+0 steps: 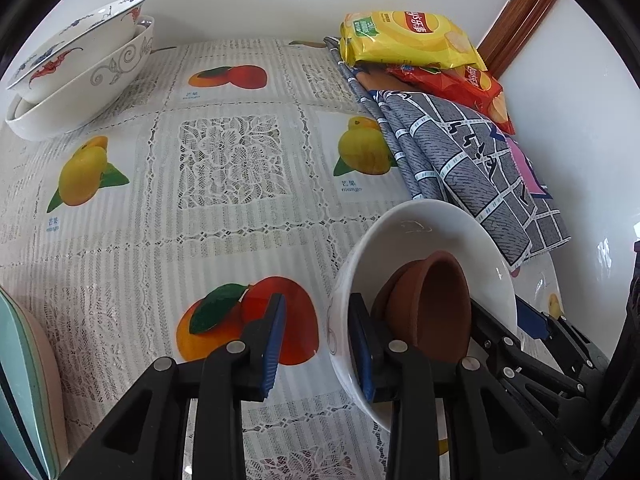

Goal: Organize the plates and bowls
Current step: 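Close both grippers on the rim of the white bowl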

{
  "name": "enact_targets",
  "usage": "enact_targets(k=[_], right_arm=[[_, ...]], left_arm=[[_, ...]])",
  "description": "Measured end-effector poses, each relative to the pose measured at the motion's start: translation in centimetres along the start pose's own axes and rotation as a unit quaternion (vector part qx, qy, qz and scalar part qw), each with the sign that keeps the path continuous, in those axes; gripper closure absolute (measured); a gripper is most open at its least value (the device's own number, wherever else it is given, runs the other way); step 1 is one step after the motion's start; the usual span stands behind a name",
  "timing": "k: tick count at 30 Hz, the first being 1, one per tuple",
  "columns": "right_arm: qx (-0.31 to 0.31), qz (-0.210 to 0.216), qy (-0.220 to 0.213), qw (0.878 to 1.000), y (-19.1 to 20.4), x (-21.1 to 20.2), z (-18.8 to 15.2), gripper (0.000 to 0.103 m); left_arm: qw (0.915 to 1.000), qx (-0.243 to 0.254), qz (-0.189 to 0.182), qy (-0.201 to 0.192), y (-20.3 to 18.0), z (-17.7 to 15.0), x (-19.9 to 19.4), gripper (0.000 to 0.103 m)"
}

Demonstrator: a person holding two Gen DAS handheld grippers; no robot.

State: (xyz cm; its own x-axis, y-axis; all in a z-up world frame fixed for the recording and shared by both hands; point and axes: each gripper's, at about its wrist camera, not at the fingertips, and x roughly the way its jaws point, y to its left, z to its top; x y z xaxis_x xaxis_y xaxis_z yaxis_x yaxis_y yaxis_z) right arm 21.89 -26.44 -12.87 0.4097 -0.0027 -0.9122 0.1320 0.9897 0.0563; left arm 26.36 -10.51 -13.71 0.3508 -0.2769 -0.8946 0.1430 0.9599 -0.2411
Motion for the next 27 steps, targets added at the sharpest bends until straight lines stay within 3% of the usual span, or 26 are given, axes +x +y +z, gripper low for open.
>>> enact_targets(k=[9,11,13,15,27], right_arm=[[0.014,0.01,-0.004,1.0,0.0,-0.1,-0.1,0.051],[0.014,0.013,-0.003,1.0,0.2,-0.2,-0.1,0.059],[0.012,0.027,-0.004,1.0,0.7,-0.3,-0.1,0.077],[0.01,0.03,-0.007,0.999,1.2,-0.4,-0.2,0.087],[0.03,0.019,-0.01,0.999,2.2,-1.5,-1.2,0.09]], left_arm=[[0.9999,-0.007,-0.013,-0.005,0.1,-0.3,-0.1,0.08],[0.9998,-0.006,-0.02,-0.006,0.0,-0.4,-0.1,0.085],[0.9996,-0.014,-0.025,-0.009,-0.2,-0.4,-0.1,0.09],[0.9998,-0.004,-0.01,-0.015,-0.7,-0.6,-0.2,0.091],[0.9998,0.001,-0.001,-0.022,-0.2,-1.6,-1.3,0.094]])
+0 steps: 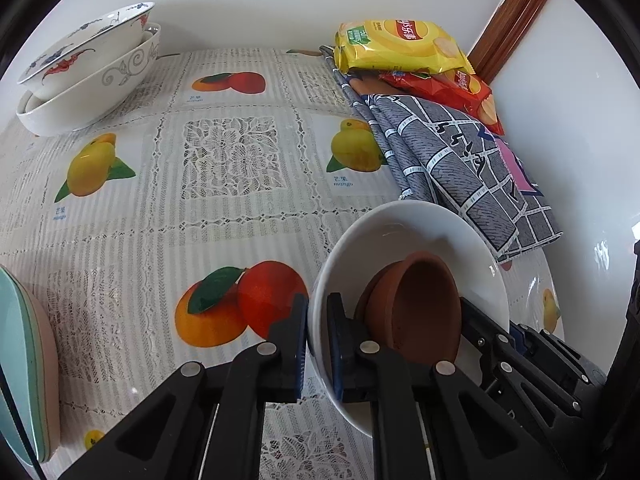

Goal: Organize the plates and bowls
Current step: 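Close both grippers on the rim of the white bowl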

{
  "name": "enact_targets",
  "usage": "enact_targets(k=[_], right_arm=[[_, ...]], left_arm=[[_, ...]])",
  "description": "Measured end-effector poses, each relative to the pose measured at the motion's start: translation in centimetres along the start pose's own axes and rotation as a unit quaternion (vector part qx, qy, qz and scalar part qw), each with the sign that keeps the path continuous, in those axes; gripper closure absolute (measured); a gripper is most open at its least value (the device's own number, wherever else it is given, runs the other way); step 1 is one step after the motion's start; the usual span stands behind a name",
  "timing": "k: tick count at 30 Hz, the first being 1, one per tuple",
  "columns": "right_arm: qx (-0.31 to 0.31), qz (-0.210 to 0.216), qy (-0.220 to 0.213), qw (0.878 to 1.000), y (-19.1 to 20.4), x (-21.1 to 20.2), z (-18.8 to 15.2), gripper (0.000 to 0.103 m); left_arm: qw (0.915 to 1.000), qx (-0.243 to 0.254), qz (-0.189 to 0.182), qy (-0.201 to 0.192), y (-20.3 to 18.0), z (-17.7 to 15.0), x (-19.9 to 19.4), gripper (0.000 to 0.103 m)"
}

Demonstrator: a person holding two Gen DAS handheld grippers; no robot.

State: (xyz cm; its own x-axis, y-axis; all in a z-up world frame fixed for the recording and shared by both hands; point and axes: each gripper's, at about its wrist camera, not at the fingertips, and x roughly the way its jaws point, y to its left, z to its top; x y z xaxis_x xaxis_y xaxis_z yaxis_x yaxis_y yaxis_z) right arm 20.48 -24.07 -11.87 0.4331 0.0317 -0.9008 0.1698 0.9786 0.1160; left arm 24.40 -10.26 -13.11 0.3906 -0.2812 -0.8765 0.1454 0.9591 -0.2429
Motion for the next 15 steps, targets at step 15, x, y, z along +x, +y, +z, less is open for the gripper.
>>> enact_targets(k=[15], right_arm=[[0.004,0.008,0.001,1.0,2.2,-1.8,-1.9,0.091]], left_arm=[[0.9999,-0.013,0.006,-0.003,2.2,-2.4,-2.7,0.096]])
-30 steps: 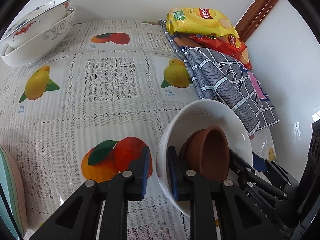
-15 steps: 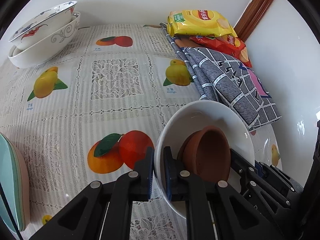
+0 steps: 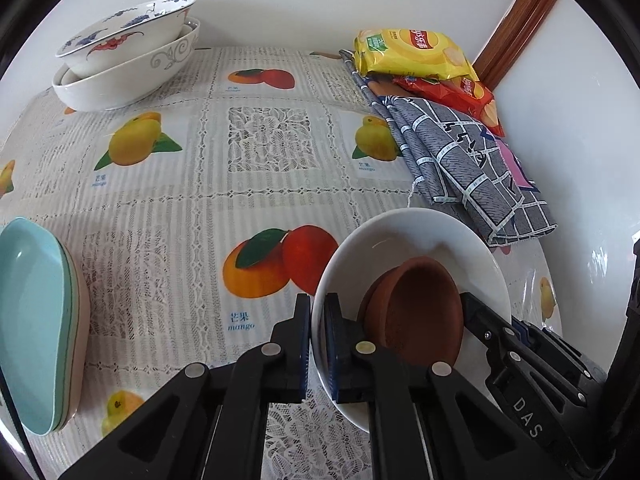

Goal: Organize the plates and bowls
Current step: 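Close both grippers on the rim of the white bowl, then lift the white bowl with both grippers and carry it toward the plate stack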

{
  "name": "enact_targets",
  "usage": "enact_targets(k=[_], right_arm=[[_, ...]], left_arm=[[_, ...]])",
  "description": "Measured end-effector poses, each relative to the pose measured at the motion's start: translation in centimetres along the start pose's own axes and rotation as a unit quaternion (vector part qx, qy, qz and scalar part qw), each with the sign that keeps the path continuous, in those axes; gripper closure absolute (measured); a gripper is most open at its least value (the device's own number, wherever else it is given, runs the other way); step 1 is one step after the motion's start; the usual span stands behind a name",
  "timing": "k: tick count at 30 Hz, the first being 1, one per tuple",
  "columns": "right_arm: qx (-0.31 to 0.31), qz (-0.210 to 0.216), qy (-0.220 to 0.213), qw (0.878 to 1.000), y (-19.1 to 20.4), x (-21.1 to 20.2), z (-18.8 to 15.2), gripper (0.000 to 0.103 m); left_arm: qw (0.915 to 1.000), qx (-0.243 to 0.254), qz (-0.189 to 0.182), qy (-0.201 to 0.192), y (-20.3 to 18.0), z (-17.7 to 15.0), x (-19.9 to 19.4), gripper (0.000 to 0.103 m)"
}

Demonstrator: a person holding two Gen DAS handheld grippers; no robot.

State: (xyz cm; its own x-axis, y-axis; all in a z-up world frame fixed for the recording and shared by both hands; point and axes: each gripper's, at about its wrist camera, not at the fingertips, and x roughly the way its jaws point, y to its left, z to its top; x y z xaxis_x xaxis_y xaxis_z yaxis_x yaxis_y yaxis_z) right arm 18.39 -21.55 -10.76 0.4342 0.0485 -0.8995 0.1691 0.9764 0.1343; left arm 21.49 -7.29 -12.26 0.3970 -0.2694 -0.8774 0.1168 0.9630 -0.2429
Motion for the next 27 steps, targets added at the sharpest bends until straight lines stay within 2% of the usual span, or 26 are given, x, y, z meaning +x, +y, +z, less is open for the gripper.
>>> enact_targets(k=[6,13,17,21,27], right_arm=[[-0.003,0.005,0.001,1.0,0.3,0.2,-0.3,0.091],[-0.022,-0.013,0.019,0.999,0.4,1.1,-0.2,0.091],[-0.022,-0.007,0.025,0.999,0.1,1.4,-0.1,0.091],[-0.023,-0.006,0.025,0.999,0.1,1.7,0.1,0.09],[-0.01,-0.005,0.015,1.0,-0.1,1.4,-0.1,0.094]], left_arm=[[0.9999,-0.004,-0.008,0.006,0.7,-0.5,0.0,0.096],[0.9997,0.003,-0.009,0.021,0.1,0.0,0.9,0.094],[0.9997,0.008,-0.009,0.023,-0.2,0.3,1.6,0.094],[0.9997,-0.004,-0.016,0.019,0.1,0.5,1.6,0.094],[0.9999,0.007,-0.003,0.009,-0.1,0.3,1.4,0.095]])
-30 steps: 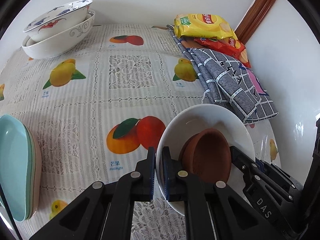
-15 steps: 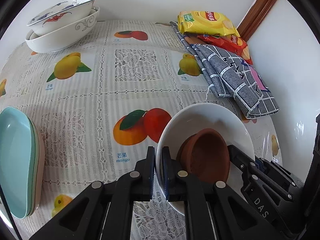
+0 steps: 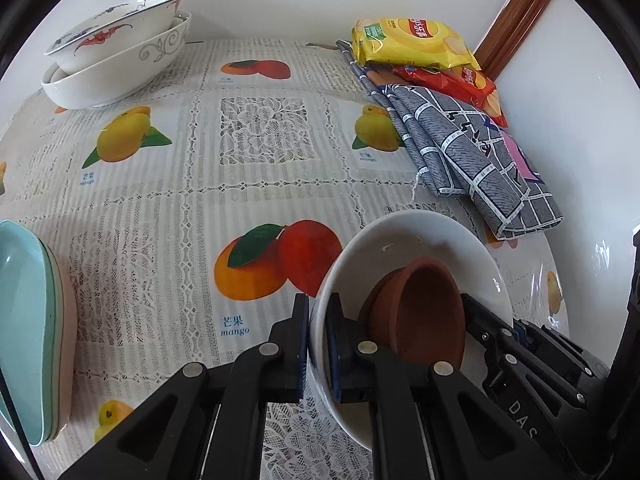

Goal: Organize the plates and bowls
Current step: 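Lift the white bowl with both grippers and carry it toward the plate stack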

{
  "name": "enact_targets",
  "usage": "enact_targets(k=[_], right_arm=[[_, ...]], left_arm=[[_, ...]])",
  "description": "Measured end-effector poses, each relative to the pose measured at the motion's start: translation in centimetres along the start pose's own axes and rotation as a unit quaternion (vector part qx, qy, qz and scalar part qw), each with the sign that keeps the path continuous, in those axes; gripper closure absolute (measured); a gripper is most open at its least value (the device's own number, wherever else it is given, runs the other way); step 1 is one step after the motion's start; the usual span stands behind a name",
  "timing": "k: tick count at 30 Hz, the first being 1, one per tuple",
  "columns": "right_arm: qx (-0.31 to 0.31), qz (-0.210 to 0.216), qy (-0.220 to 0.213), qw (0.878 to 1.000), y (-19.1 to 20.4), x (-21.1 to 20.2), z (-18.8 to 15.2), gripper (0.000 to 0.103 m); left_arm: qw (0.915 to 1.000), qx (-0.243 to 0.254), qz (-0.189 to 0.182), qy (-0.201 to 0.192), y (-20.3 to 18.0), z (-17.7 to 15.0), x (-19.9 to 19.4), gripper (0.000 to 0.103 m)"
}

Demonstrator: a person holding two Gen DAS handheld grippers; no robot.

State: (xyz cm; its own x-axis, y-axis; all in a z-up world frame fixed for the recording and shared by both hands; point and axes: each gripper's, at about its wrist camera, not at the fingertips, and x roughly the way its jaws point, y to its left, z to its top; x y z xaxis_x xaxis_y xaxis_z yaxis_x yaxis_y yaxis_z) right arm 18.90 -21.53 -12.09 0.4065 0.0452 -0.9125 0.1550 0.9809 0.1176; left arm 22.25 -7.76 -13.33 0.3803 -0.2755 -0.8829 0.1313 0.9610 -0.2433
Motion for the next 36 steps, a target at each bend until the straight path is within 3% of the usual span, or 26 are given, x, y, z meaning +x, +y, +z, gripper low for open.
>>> enact_targets(k=[21,36], right_arm=[[-0.005,0.011,-0.029,0.999,1.8,-3.7,-0.2,0.094],[-0.002,0.009,-0.028,1.0,1.6,-3.9,-0.7,0.094]], left_arm=[[0.9994,-0.014,-0.012,-0.03,1.2,-0.1,-4.3,0.094],[0.9993,-0.019,-0.02,-0.026,1.4,-0.5,-4.3,0.094]])
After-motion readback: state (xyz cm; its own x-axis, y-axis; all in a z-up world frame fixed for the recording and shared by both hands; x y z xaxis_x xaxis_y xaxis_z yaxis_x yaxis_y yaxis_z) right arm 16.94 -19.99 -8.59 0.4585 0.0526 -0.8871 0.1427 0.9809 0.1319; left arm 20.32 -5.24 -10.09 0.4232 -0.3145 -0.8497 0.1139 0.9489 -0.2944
